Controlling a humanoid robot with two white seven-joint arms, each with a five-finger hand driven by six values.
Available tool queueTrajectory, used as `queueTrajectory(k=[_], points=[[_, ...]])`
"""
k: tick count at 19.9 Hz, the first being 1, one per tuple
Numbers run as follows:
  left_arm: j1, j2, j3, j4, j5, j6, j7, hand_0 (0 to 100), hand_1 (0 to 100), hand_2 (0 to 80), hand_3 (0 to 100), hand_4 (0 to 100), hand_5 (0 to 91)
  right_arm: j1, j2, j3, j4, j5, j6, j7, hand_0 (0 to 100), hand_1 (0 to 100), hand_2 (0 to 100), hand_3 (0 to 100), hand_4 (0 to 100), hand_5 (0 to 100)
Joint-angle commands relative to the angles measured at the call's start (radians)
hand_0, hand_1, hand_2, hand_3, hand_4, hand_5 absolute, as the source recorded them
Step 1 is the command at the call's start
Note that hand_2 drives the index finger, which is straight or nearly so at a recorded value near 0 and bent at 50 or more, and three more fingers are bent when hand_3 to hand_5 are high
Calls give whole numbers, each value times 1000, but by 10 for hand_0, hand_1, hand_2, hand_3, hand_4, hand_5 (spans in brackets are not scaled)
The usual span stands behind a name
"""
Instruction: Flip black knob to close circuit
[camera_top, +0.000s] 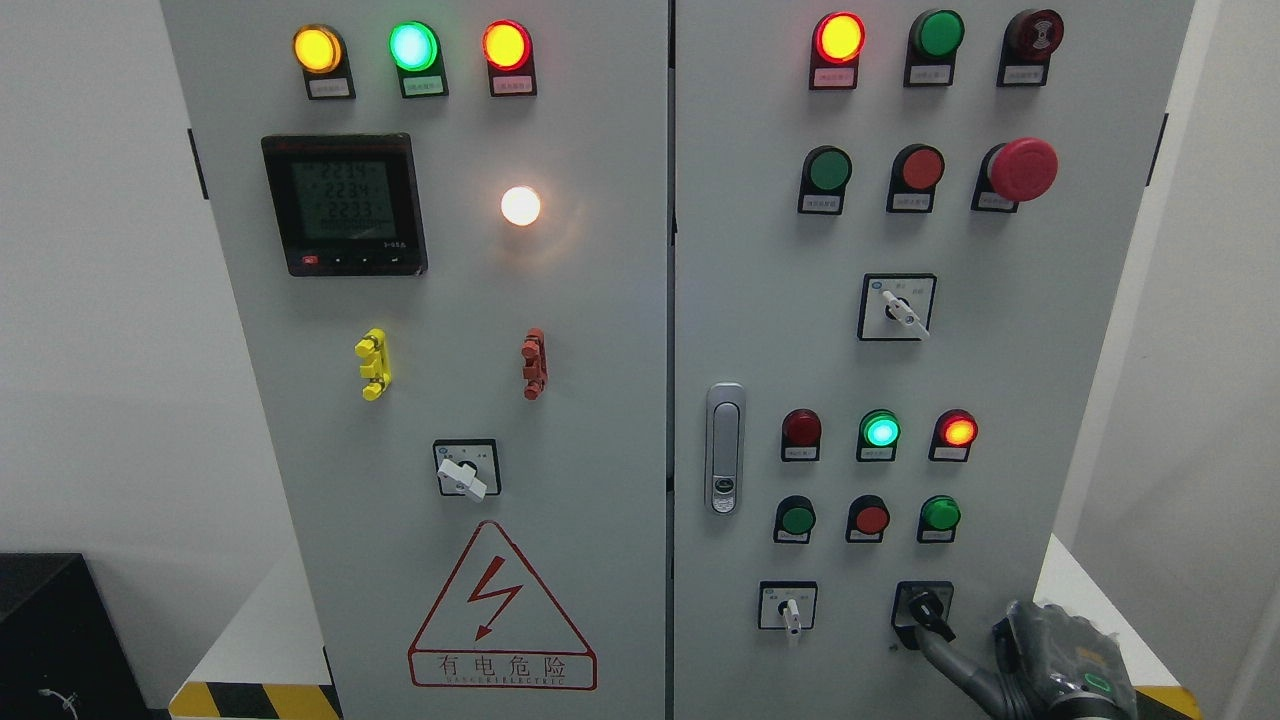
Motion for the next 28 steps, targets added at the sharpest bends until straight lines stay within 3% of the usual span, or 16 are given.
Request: queueTrajectory(k=[1, 16, 28], points=[[21, 0, 0, 0, 0, 3, 0, 120, 556, 0, 0, 0, 0, 1, -8, -12, -2, -8, 0, -5, 0, 33, 883, 1000, 920, 943], [21, 0, 0, -1, 0, 2, 0, 120, 556, 0, 0, 0, 0, 9, -5, 4, -28, -34, 2, -8, 0, 35, 882, 1000, 920, 943], [21, 0, 0, 0, 0, 3, 0, 120, 556, 0, 0, 0, 0, 18, 5, 70, -30, -33, 0, -19, 0, 40, 880, 1000, 920, 942]])
